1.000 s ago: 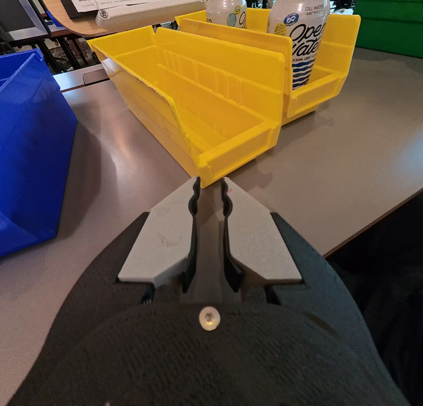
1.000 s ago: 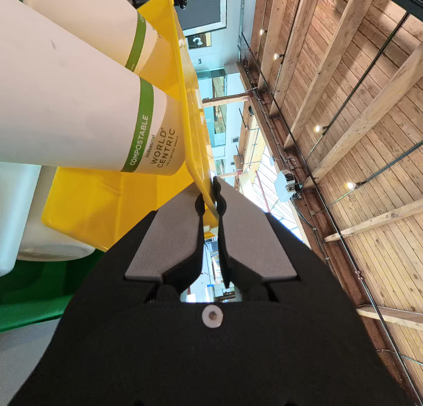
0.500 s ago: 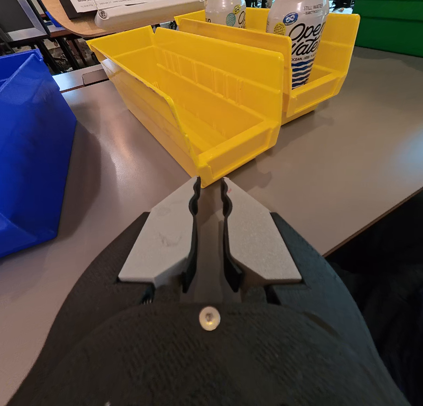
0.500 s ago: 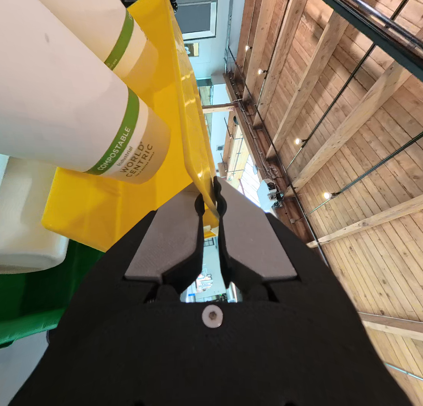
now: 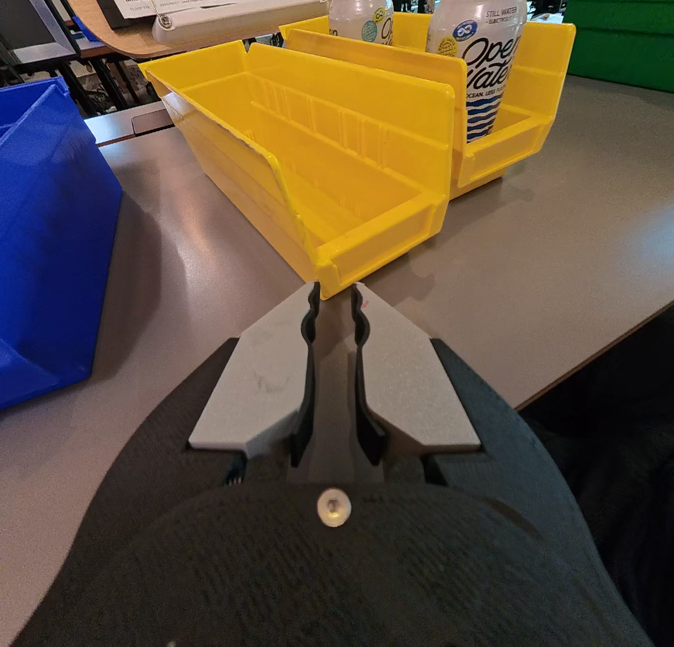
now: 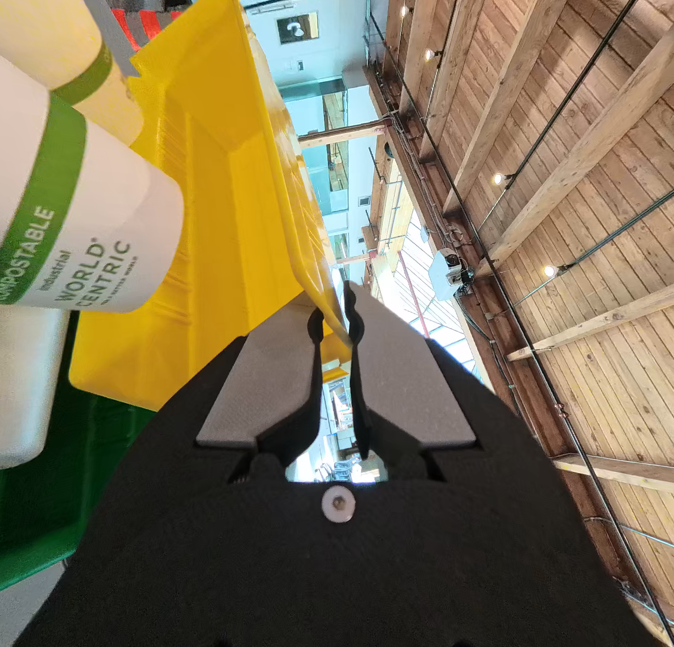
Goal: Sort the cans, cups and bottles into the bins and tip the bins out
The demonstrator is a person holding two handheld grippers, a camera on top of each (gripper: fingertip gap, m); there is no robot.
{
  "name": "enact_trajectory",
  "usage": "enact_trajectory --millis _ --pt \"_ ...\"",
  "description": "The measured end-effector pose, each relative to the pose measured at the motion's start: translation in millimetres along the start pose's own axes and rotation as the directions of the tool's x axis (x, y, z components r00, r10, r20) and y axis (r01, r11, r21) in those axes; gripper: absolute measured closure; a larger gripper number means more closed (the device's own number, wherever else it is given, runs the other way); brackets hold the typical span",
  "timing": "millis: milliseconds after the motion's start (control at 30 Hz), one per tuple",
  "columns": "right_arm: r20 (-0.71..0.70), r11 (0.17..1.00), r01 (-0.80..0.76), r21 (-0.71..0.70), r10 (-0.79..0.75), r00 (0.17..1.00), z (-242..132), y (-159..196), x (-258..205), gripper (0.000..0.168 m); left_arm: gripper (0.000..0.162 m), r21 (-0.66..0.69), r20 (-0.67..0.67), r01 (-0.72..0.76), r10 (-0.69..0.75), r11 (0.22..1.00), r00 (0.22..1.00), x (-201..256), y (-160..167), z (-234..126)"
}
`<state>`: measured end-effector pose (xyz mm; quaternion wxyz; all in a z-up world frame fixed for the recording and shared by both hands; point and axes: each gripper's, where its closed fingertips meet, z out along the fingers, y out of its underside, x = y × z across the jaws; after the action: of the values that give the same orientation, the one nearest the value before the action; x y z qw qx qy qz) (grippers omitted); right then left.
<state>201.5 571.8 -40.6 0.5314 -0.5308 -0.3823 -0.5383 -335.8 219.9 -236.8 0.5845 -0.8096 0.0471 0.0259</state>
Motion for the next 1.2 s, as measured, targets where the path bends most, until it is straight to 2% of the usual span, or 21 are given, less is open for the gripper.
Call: enact_trajectory --millis 33,267,400,700,1000,1200 --pt "0.001 1.000 -0.002 -0.007 0.002 1.000 2.9 1.1 -0.1 0.163 0.147 0.000 0.000 -0.001 0.001 1.000 1.000 0.0 0.0 -0.1" --pt "0.028 0.998 0.024 -0.051 -0.022 0.999 21.9 6.0 -8.0 0.163 0.148 0.000 -0.002 0.001 -0.001 1.000 1.000 -0.1 0.0 -0.1" --pt "0.027 0.995 -0.014 -0.094 0.017 0.999 31.8 12.9 1.4 0.163 0.148 0.000 -0.002 -0.001 0.001 1.000 1.000 0.2 0.3 -0.1" --pt "0.039 0.996 -0.036 -0.078 0.039 0.998 28.9 9.7 0.1 0.162 0.148 0.001 -0.004 -0.002 0.002 1.000 1.000 0.3 0.0 -0.2" --pt "-0.007 0.995 -0.085 -0.046 0.084 0.996 21.2 3.1 33.2 0.164 0.148 -0.001 -0.001 -0.005 0.005 1.000 1.000 0.1 0.3 0.2" --pt "-0.027 0.975 -0.217 0.048 0.218 0.975 -7.9 -20.2 76.6 0.163 0.148 -0.001 0.001 -0.007 0.007 1.000 1.000 0.0 0.3 0.3"
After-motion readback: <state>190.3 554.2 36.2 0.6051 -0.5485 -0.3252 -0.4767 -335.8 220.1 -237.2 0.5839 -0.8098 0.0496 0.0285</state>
